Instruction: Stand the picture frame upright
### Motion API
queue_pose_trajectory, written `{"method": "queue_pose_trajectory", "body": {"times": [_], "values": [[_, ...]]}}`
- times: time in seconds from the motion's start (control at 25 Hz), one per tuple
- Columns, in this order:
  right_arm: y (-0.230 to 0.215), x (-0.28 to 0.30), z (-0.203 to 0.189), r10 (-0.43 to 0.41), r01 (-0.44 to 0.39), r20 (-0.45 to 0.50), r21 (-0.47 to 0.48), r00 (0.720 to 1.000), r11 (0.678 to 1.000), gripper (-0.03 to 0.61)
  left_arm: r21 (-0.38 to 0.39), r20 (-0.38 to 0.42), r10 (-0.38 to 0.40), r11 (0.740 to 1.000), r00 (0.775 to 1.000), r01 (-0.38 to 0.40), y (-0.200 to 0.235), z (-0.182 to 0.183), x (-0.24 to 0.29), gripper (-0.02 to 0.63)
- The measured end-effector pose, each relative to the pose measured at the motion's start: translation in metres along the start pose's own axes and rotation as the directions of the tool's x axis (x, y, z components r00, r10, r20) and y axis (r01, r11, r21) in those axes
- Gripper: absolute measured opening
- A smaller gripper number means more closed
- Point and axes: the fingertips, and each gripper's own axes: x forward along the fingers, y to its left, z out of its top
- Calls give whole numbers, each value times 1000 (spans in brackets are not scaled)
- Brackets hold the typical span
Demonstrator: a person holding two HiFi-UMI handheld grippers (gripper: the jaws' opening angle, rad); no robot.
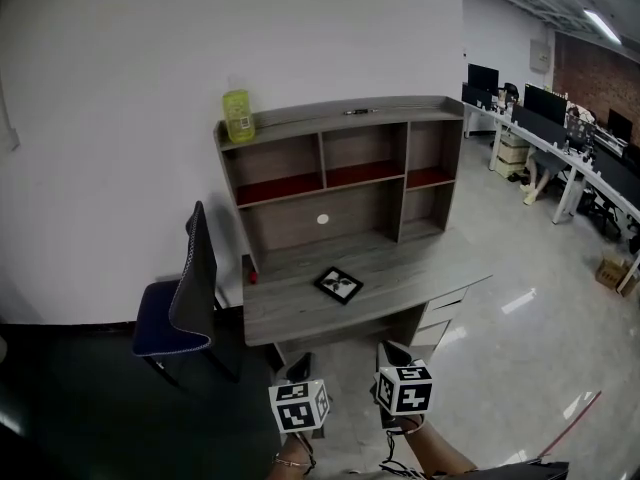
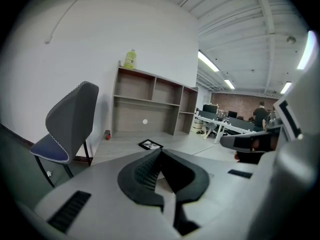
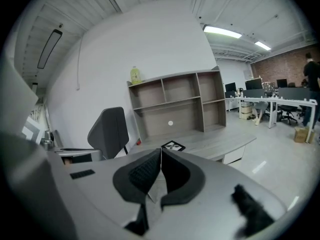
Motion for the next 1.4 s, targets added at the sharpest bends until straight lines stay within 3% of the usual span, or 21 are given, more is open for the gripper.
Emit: {"method": "queue_pose_trajectory", "body": {"times": [0.8,1.4], "values": [[-31,64,0,19,-17,-72,21,997,1000,32,-15,-57,28,999,998,-29,13,-2,63,11],[-53,157,60,9,-10,-47,-1,999,1000,32,-3,-32,12,1000,999,-12,36,56,162,11]]}}
